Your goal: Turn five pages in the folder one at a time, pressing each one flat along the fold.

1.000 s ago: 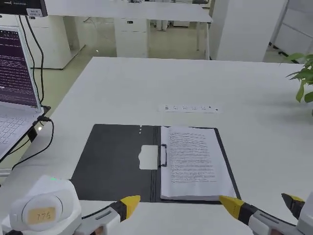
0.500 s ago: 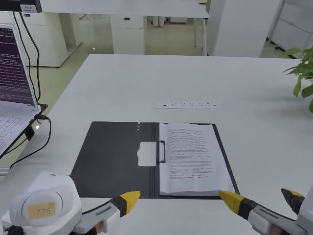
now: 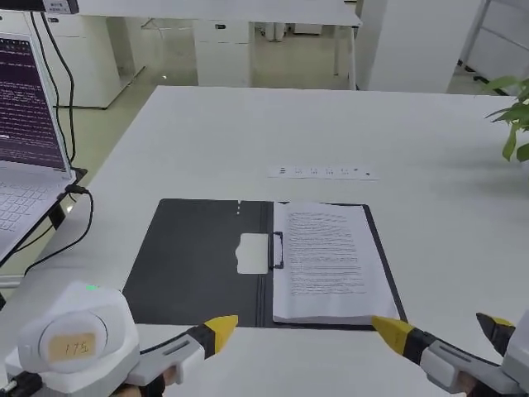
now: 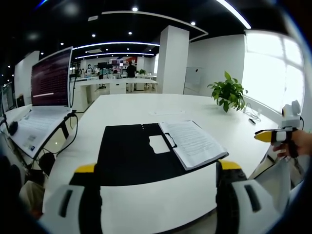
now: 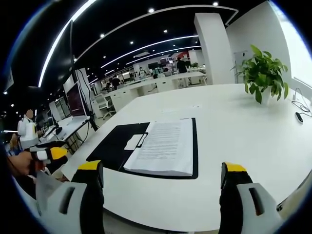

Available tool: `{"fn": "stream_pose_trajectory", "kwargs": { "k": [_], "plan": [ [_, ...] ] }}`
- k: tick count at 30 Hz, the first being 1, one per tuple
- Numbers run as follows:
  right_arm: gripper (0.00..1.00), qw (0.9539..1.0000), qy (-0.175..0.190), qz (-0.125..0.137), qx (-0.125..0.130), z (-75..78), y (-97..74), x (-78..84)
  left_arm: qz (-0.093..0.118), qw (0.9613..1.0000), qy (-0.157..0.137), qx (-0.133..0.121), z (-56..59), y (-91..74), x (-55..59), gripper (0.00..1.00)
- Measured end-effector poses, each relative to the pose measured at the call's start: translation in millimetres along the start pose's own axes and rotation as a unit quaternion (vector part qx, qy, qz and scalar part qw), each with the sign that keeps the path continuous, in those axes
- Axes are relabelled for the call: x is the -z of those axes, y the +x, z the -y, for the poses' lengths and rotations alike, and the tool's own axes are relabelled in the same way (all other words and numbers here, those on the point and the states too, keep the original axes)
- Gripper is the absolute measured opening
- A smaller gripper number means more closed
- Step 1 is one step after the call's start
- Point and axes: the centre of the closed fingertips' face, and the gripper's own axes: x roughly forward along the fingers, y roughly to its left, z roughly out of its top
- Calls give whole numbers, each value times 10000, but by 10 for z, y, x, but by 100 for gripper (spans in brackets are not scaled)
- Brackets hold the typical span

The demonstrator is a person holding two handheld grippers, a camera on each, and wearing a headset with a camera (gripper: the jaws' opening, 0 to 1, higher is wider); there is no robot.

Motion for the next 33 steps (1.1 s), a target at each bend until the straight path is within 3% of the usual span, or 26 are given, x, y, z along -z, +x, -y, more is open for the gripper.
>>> {"fn": "stream_pose_trajectory", "kwargs": {
  "k": [8, 33],
  "plan": [
    [100, 10000, -11, -17, -30, -37, 10, 13, 51, 10000, 4, -7, 0, -19, -46, 99],
    [100, 10000, 15, 64, 42, -1, -1, -14, -39, 10000, 21, 32, 6, -8, 21, 99]
  ]
}}
